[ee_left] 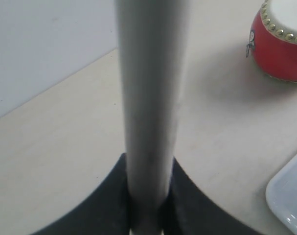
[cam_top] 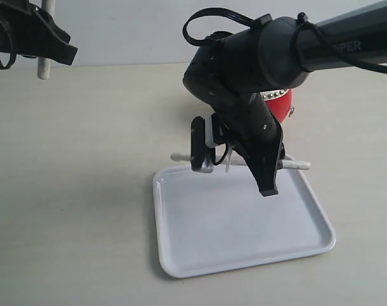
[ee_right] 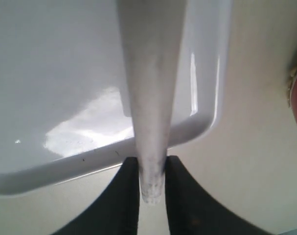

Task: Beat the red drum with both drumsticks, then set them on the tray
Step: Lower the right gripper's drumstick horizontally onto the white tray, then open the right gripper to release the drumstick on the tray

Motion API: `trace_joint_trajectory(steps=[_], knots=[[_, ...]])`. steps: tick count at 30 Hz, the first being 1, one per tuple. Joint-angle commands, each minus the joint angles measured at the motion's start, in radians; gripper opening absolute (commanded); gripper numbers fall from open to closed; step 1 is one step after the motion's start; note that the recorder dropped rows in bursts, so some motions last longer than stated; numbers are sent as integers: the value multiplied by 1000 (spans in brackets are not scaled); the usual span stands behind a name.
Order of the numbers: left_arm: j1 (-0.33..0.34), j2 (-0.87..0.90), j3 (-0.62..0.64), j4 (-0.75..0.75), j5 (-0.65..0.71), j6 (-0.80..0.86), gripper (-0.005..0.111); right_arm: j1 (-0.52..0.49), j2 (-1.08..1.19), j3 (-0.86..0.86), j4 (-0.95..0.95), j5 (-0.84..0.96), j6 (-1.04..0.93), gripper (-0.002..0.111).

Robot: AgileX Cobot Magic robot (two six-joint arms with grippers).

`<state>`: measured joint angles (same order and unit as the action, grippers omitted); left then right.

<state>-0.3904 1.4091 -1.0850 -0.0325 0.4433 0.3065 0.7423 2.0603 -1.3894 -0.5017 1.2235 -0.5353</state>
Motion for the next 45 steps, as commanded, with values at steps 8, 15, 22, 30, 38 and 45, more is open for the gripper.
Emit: trace_joint_trajectory(steps=[8, 15, 22, 30, 38, 45], knots=[[1, -1, 2, -8, -8, 2, 0, 1, -1, 5, 15, -2, 44, 0], [1, -1, 2, -8, -28, 2, 0, 1, -1, 5, 23, -2, 51, 0], [1, -1, 2, -8, -33, 31, 0, 1, -1, 5, 43, -2, 51, 0], [1, -1, 2, -10, -95, 5, 0, 1, -1, 5, 116, -18, 51, 0], [1, 26, 2, -8, -119, -49, 0, 1, -1, 5, 122, -29, 49, 0], [1, 23, 2, -1, -71, -24, 0, 1, -1, 5, 154, -37, 43, 0]])
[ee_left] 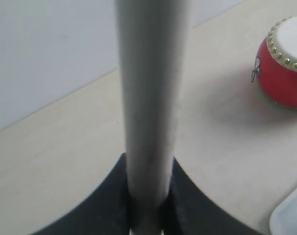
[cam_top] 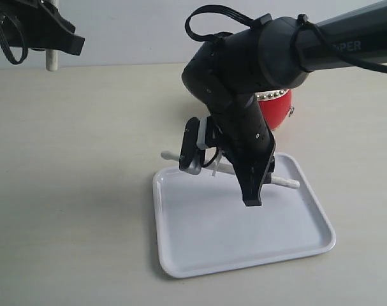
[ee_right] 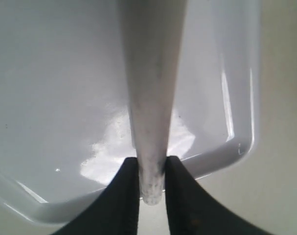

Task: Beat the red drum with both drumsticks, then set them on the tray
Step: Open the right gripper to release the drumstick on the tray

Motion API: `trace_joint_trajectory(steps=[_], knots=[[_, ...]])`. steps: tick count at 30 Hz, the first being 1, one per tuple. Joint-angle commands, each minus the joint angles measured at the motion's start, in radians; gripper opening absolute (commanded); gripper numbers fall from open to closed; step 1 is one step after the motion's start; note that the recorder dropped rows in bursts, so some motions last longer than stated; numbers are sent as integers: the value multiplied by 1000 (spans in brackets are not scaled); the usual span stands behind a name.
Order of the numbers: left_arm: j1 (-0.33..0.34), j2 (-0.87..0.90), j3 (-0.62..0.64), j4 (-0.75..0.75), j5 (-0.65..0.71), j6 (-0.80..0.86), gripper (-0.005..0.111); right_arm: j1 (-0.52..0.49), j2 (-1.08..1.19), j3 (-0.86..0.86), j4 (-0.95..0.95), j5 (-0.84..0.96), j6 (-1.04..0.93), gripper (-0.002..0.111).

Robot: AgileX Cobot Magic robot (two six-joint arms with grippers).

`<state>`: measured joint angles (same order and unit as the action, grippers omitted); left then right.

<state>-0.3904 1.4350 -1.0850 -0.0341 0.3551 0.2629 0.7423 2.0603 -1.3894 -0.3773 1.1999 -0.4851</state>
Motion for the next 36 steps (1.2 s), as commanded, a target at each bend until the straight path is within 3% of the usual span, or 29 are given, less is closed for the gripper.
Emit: trace_joint_trajectory(steps=[1, 18, 24, 27, 36], knots=[[1, -3, 2, 1, 18, 20, 0, 1, -1, 5, 40, -13, -23, 0], [1, 5, 2, 1, 27, 46, 0, 1, 12, 5, -12, -53, -37, 0], [1, 5, 2, 1, 27, 46, 0, 1, 67, 5, -144, -71, -32, 0], [1, 5, 2, 1, 33, 46, 0, 1, 90, 5, -256, -92, 98, 0], [1, 5, 2, 1, 33, 46, 0, 1, 92, 5, -250, -73, 98, 0]])
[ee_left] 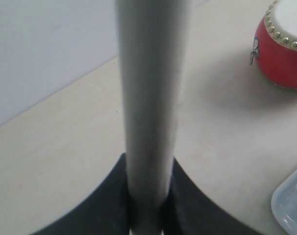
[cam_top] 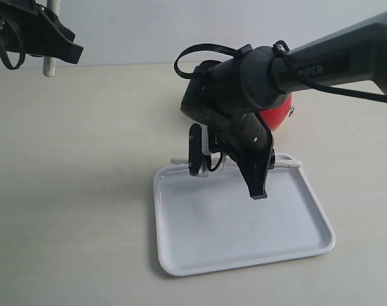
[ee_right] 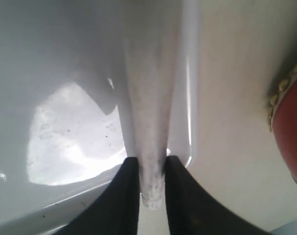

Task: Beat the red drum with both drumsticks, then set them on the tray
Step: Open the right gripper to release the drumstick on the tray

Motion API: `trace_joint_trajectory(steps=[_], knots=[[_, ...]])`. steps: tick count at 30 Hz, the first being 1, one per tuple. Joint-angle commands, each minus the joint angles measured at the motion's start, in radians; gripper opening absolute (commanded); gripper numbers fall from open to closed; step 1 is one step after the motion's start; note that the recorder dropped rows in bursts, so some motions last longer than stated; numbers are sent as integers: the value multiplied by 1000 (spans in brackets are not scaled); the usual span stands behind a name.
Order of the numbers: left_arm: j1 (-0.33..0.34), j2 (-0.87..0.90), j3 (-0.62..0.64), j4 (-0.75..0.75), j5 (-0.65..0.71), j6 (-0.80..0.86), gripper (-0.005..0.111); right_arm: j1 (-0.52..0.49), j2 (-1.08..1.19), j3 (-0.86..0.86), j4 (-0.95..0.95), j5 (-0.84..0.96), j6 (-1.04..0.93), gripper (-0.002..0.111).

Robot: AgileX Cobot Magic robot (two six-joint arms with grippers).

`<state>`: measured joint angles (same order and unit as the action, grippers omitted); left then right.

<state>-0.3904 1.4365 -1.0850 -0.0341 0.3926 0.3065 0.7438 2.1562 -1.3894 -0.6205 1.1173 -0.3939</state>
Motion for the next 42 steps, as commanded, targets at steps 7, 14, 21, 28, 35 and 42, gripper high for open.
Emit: trace_joint_trajectory(steps=[7, 14, 21, 28, 35, 42], knots=[[1, 3, 2, 1, -5, 3, 0, 28, -3, 5, 35, 14, -4, 0], [1, 3, 2, 1, -5, 3, 0, 58, -3, 5, 25, 5, -1, 0], [1, 3, 2, 1, -5, 3, 0, 58, -3, 5, 46, 18, -7, 2], [1, 3, 2, 1, -5, 3, 0, 58, 2, 5, 90, 20, -33, 17], [1, 3, 2, 1, -5, 3, 0, 58, 17, 5, 83, 20, -30, 31], [1, 3, 2, 1, -4, 3, 0, 58, 8, 5, -3, 72, 24, 45]])
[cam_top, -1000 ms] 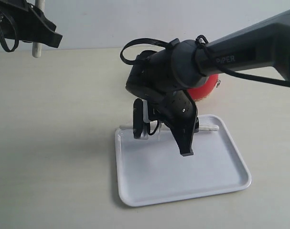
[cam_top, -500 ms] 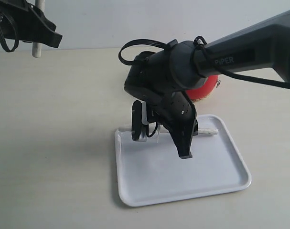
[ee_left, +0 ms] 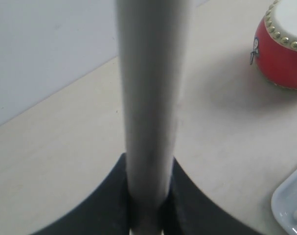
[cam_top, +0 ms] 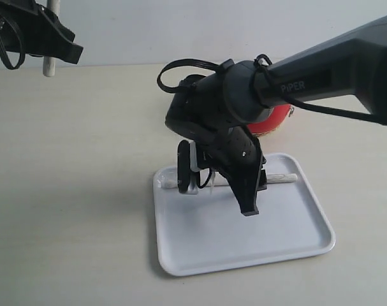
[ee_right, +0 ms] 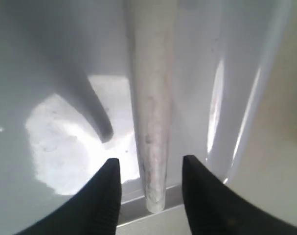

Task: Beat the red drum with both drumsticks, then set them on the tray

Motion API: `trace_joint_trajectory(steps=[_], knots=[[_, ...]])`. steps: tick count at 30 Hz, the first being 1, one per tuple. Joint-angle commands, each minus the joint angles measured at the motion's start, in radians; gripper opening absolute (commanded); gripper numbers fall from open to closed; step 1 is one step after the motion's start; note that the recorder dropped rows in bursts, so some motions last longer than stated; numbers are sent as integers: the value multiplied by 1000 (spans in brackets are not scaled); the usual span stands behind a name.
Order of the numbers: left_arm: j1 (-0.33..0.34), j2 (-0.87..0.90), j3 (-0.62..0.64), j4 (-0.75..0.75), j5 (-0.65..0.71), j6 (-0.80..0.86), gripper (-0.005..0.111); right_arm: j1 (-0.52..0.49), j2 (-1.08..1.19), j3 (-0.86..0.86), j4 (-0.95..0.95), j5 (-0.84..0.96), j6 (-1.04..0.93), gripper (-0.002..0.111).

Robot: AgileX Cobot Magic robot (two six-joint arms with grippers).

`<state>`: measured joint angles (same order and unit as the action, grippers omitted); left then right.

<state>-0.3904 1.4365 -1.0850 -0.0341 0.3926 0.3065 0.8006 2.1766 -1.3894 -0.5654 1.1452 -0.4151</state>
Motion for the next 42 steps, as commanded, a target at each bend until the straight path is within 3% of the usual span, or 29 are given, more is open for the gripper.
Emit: trace_joint_trajectory(steps=[1, 8, 13, 18, 25, 28, 32, 35, 42], knots=[[1, 3, 2, 1, -3, 3, 0, 1, -19, 5, -67, 54, 61, 45], [1, 3, 2, -3, 0, -4, 0, 1, -124, 5, -21, 14, 125, 45], [1, 3, 2, -143, -36, 31, 0, -19, -248, 5, 89, -157, 153, 45], [8, 3, 4, -422, -29, 244, 0, -99, -340, 5, 439, -359, 27, 45], [82, 4, 59, -964, -48, 643, 0, -214, -347, 18, 1027, -385, -333, 45], [143, 8, 77, -1191, 26, 847, 0, -239, -347, 36, 1246, -409, -505, 45], [208, 26, 92, -1443, 231, 1077, 0, -242, -347, 40, 1519, -423, -715, 45], [229, 57, 96, -1526, 322, 1140, 0, -242, -347, 40, 1693, -423, -851, 45], [230, 122, 96, -1625, 348, 1176, 0, -242, -347, 40, 1933, -444, -1051, 45]])
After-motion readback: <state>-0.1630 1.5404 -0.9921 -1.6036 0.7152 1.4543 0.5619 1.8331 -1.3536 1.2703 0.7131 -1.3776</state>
